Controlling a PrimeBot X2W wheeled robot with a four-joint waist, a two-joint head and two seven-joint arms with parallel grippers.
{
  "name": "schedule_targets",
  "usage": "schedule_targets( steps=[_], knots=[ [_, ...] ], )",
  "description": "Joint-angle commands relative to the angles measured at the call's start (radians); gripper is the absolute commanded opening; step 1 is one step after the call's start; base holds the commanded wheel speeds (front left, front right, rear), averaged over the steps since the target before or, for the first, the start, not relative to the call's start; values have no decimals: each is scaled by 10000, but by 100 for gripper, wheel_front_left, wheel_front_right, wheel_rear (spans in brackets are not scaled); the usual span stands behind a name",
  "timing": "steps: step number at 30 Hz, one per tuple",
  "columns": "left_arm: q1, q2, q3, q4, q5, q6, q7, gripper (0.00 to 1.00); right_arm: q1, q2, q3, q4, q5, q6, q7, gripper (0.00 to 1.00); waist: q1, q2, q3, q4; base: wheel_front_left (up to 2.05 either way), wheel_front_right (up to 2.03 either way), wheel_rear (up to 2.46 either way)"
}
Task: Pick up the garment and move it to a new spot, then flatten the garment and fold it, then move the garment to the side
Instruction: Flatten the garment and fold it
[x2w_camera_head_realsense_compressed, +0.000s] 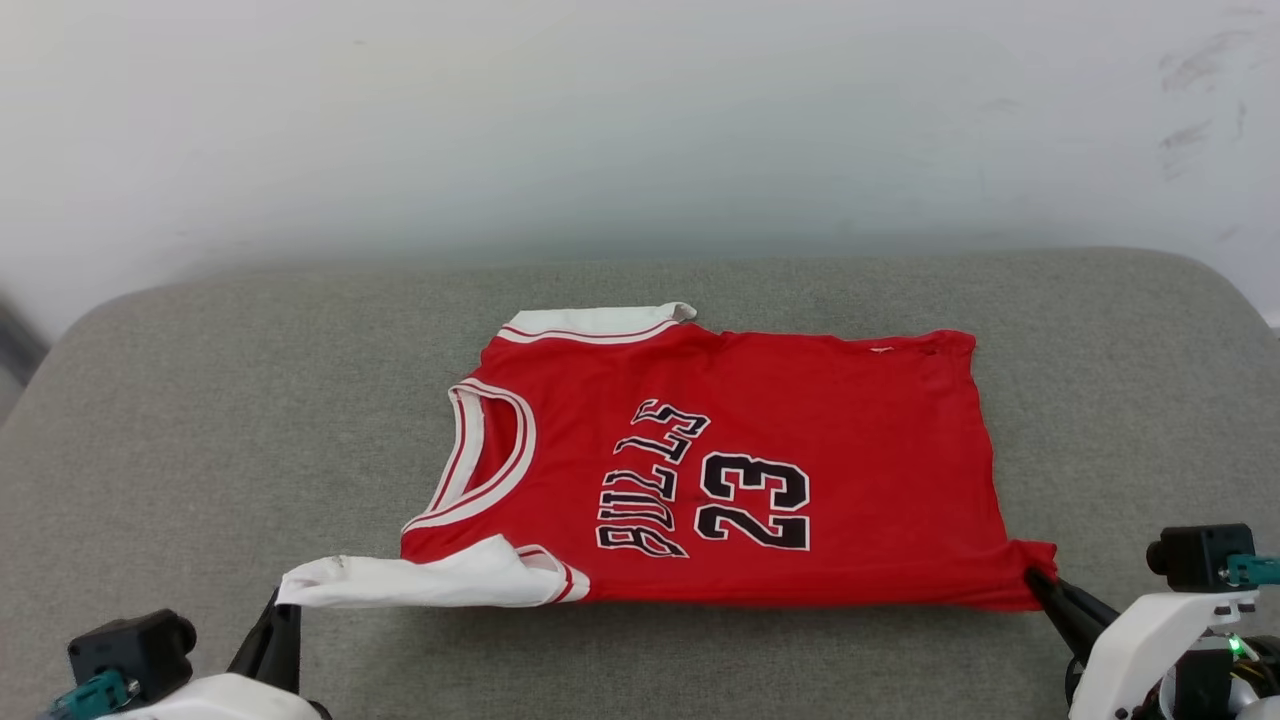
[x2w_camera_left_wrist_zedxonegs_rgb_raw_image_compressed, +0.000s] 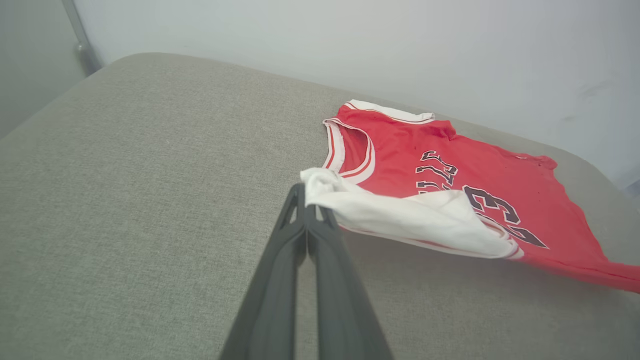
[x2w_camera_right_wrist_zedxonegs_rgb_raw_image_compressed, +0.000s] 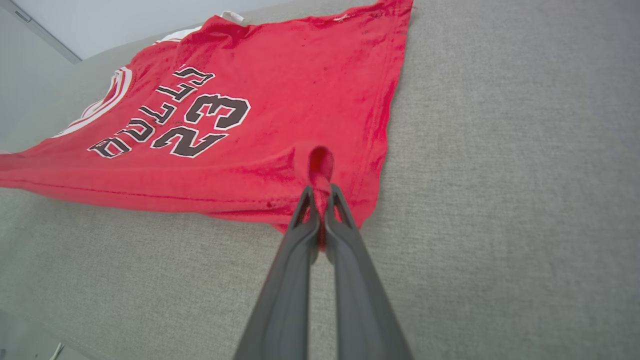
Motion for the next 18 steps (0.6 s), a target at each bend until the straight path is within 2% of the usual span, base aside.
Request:
schedule_targets(
  steps=[1,5,9,13,18],
  knots=[
    [-314,-57,-45,102,-34,-101,-16,0,40,165,-241,-158,-254,-7,188,0,2,0,110,-46,0,0,0],
    [-1068,-285,-292,881,-145,-561,54,0,-402,681,-573,-252,-895,-5,861,0,2,0,401,-147,0,0,0],
    [-2372,-654,-585,1970,-301,-1200,199,0,-1081,1005,-655,39,-1243,-5,1233,0,2,0,967,-140,0,0,0],
    [-3720,-906,-850,3312,-339,-1774,463,0,-1931,1128,-539,493,-1394,-5,1407,0,2,0,1460,-191,0,0,0],
    [-5076,-1268,-949,4695,-362,-2219,387,0,-2887,1119,-365,1343,-1377,-5,1227,0,2,0,1987,-233,0,0,0]
  ],
)
